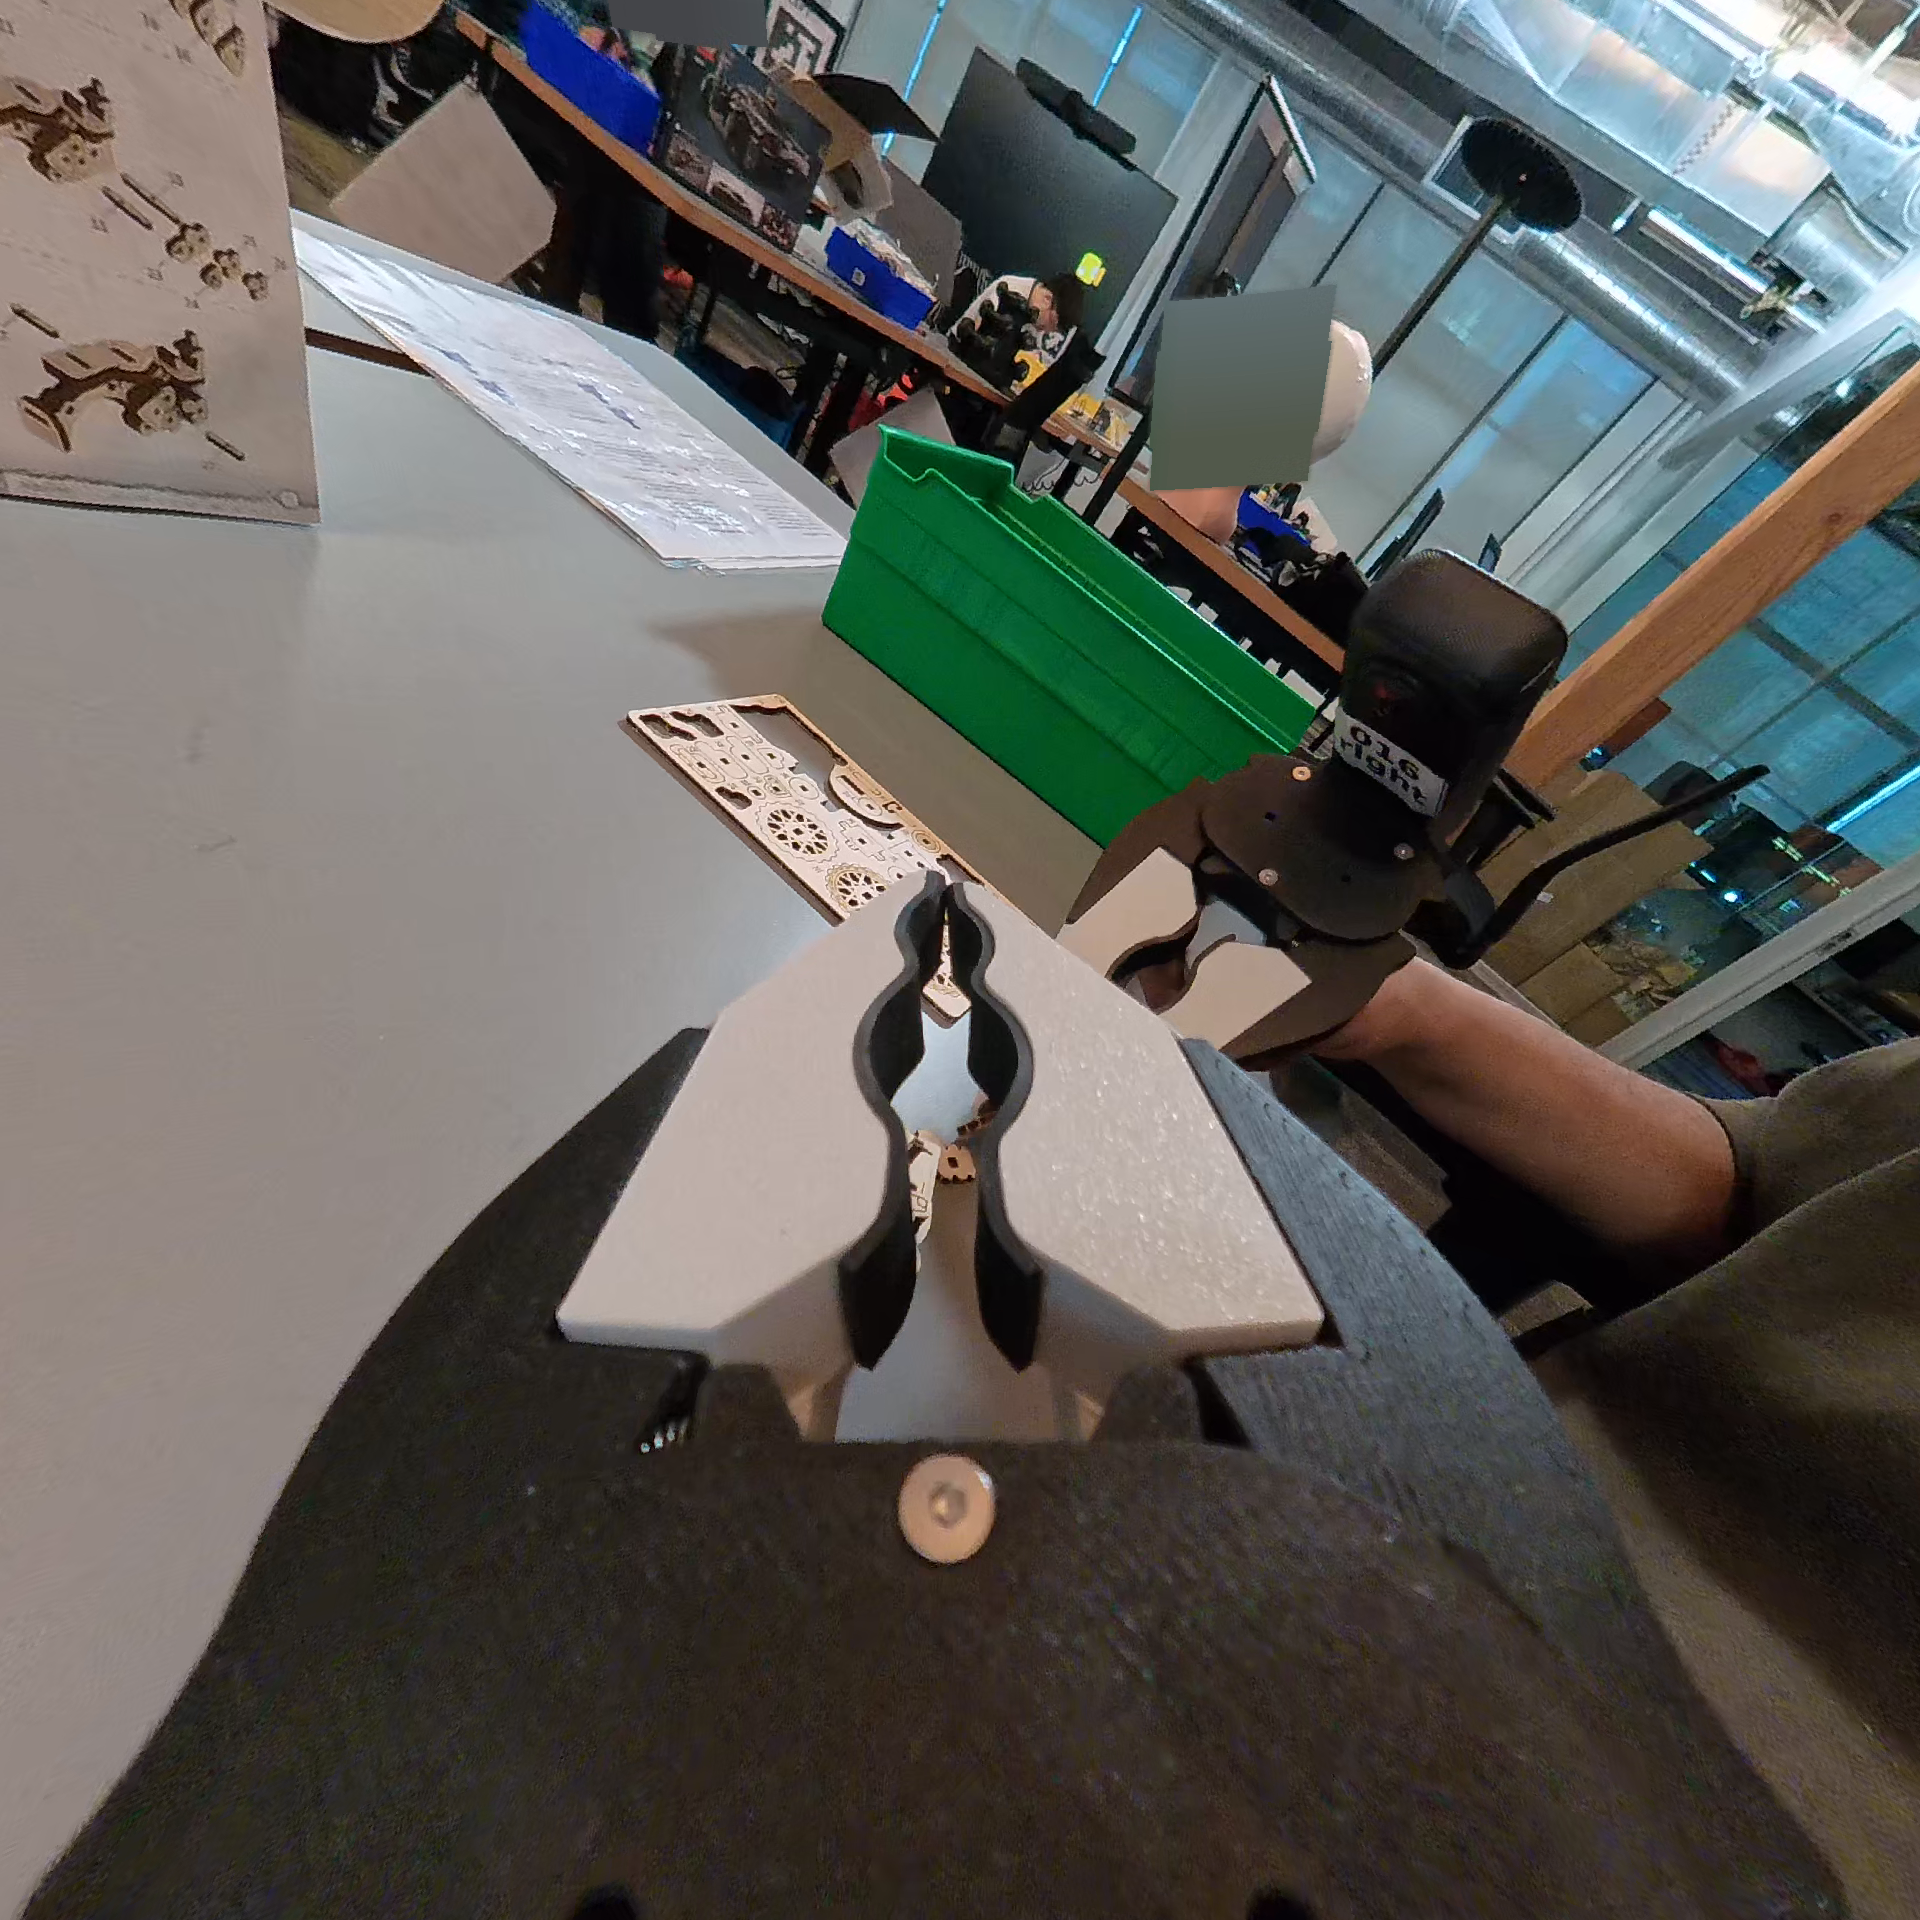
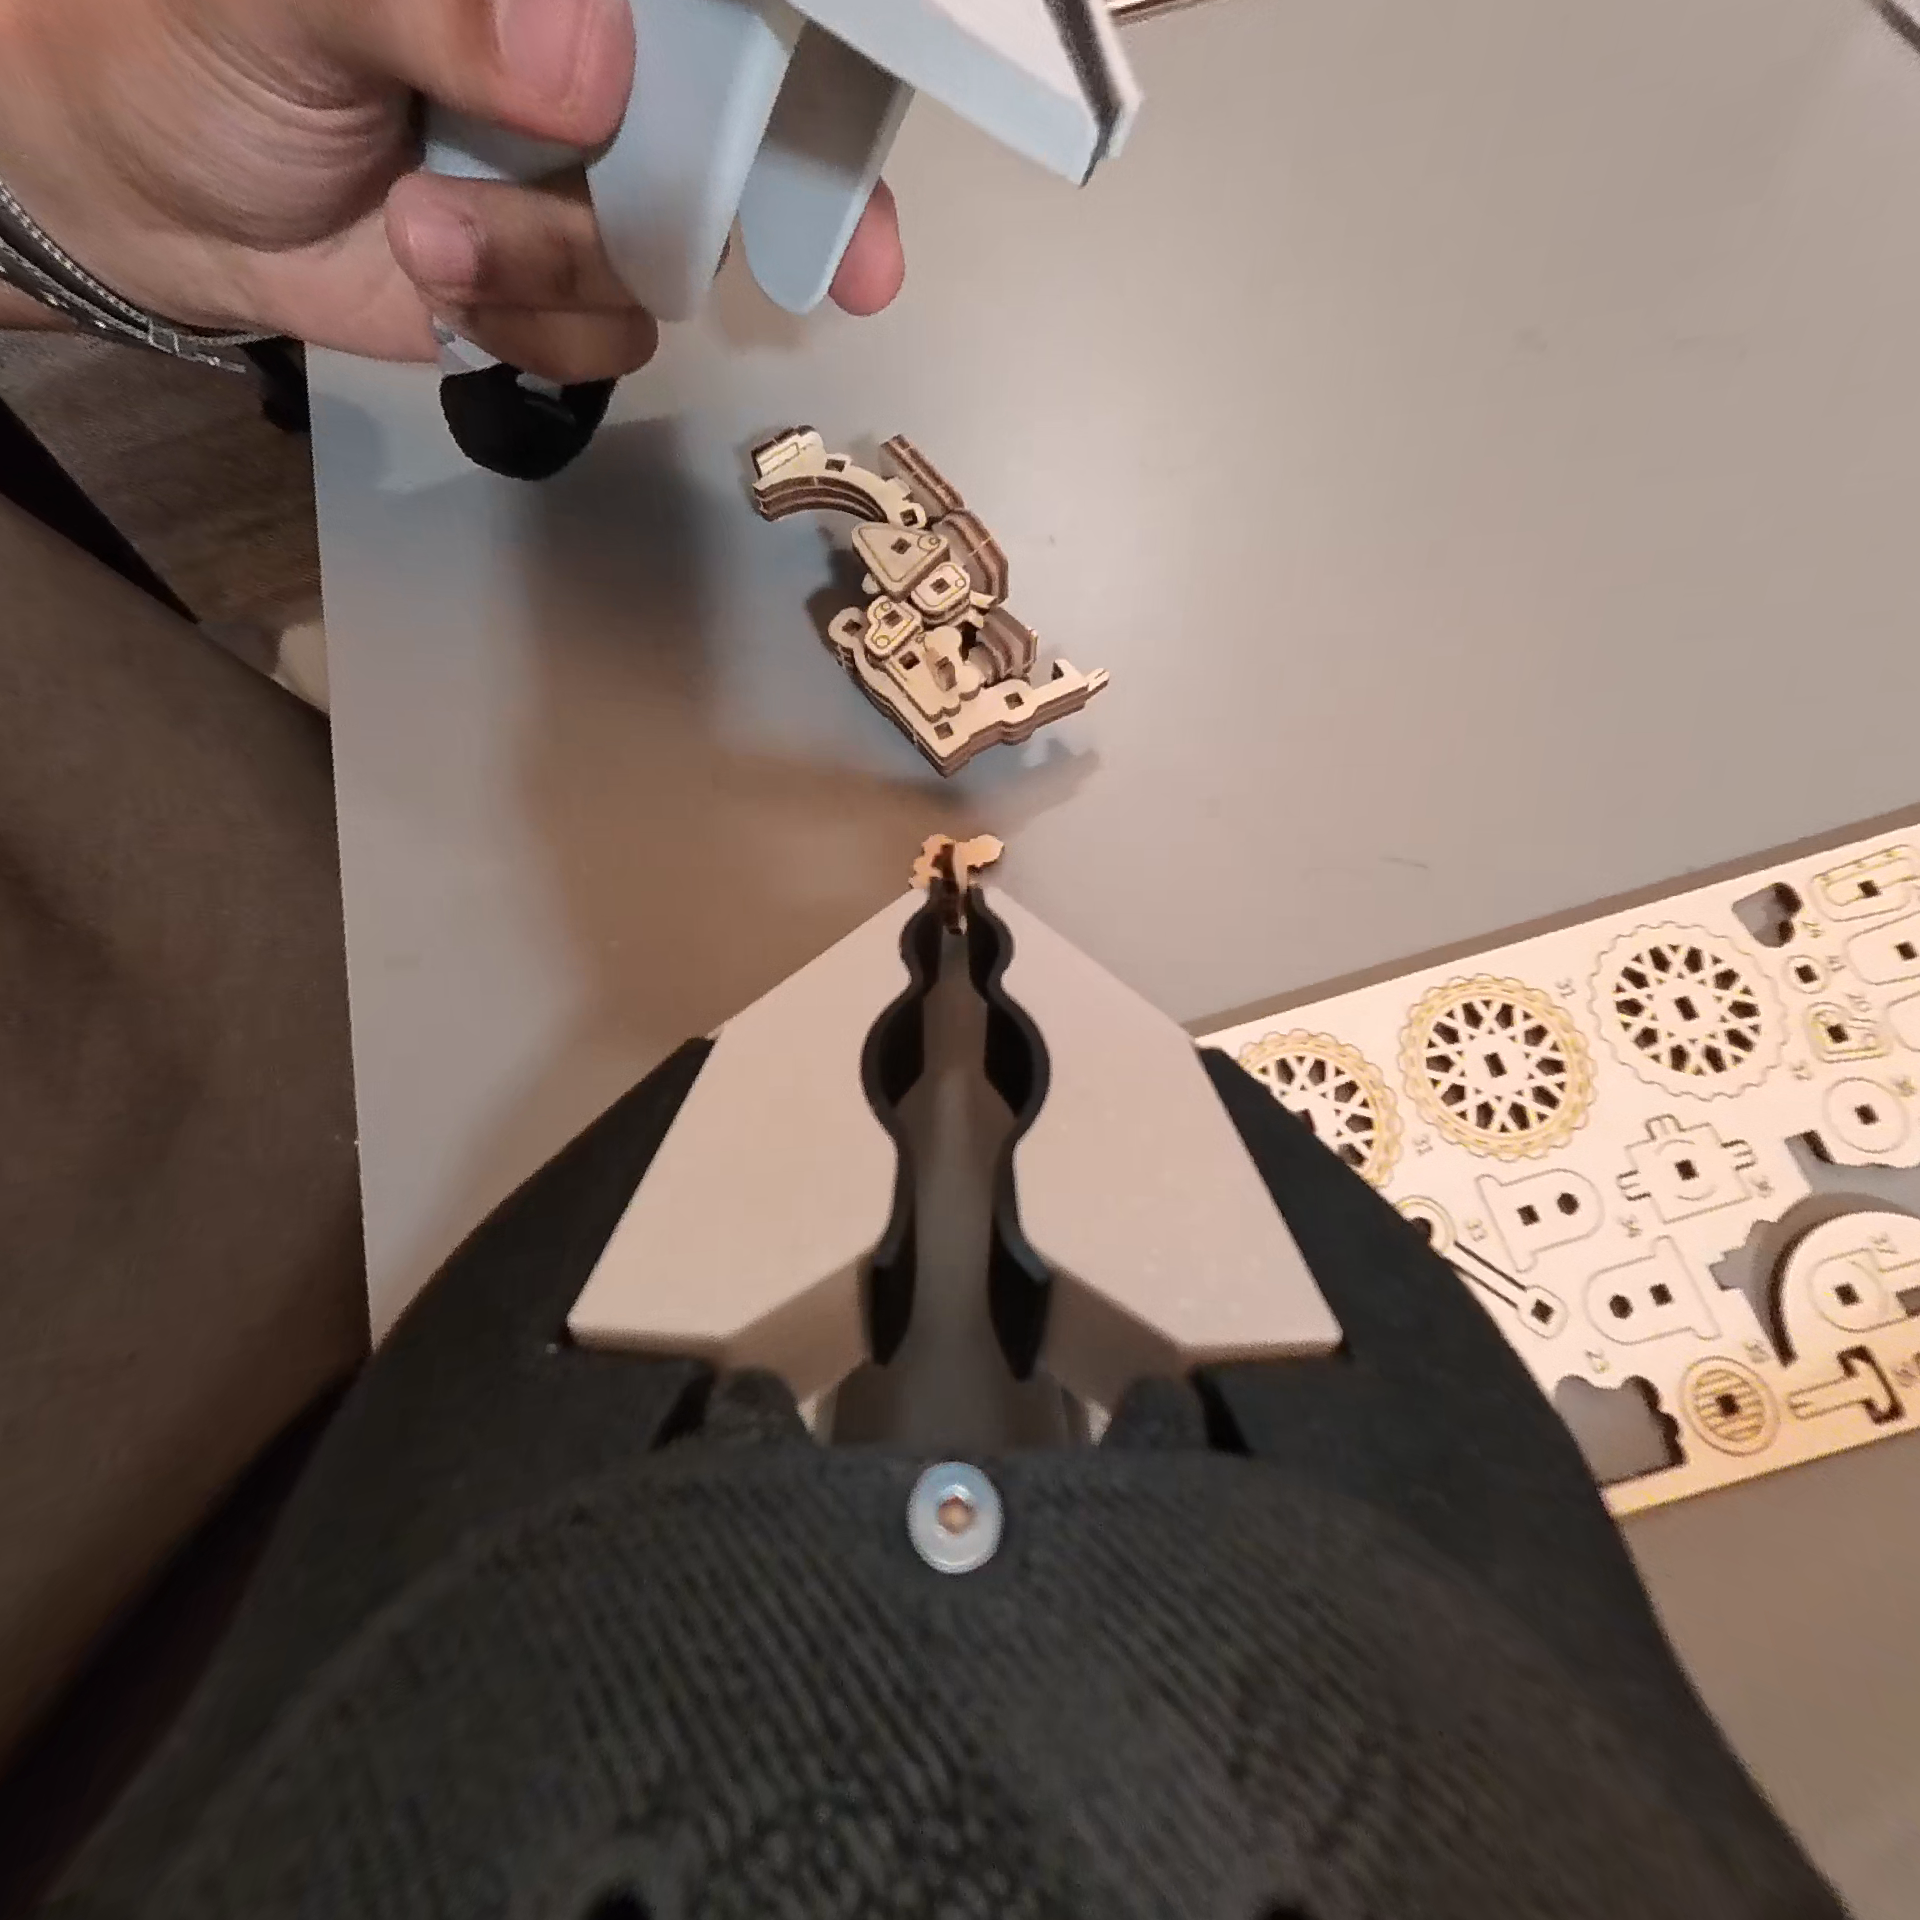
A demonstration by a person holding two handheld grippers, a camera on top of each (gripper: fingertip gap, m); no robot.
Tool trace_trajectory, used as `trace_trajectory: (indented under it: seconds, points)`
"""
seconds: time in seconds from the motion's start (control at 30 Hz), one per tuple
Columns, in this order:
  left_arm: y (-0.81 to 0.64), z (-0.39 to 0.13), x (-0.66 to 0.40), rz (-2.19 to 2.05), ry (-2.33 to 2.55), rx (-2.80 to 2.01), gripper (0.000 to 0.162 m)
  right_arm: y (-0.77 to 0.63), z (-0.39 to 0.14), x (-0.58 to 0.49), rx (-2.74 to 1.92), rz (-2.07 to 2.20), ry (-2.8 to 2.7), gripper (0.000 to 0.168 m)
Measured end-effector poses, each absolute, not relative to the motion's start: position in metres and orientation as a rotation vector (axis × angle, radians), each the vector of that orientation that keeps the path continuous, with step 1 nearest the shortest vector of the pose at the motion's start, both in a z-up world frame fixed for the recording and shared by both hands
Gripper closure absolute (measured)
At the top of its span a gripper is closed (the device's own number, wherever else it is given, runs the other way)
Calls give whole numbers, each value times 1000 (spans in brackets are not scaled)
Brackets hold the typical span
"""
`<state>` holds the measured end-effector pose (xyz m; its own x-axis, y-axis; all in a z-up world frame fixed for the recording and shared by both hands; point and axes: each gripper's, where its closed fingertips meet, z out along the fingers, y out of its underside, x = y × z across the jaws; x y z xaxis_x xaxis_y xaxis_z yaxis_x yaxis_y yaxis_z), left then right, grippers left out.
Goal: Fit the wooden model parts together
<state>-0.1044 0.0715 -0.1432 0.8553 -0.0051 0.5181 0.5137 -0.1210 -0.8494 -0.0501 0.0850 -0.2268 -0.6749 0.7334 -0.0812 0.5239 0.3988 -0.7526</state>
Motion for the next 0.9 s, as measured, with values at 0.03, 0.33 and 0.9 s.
trace_trajectory:
  seconds: [0.03, 0.33, 0.9]
  points:
    - [72, -143, -104, -463, -402, -1645, 162, 86, -226, -50, -1105, 1148, -2389, 166]
    - [73, -142, -104, -469, -396, -1643, 162, 104, -216, -24, -1482, 1314, -2428, 166]
    - [91, -144, -95, -502, -342, -1670, 162, 161, -227, 5, -2020, 1346, -2096, 140]
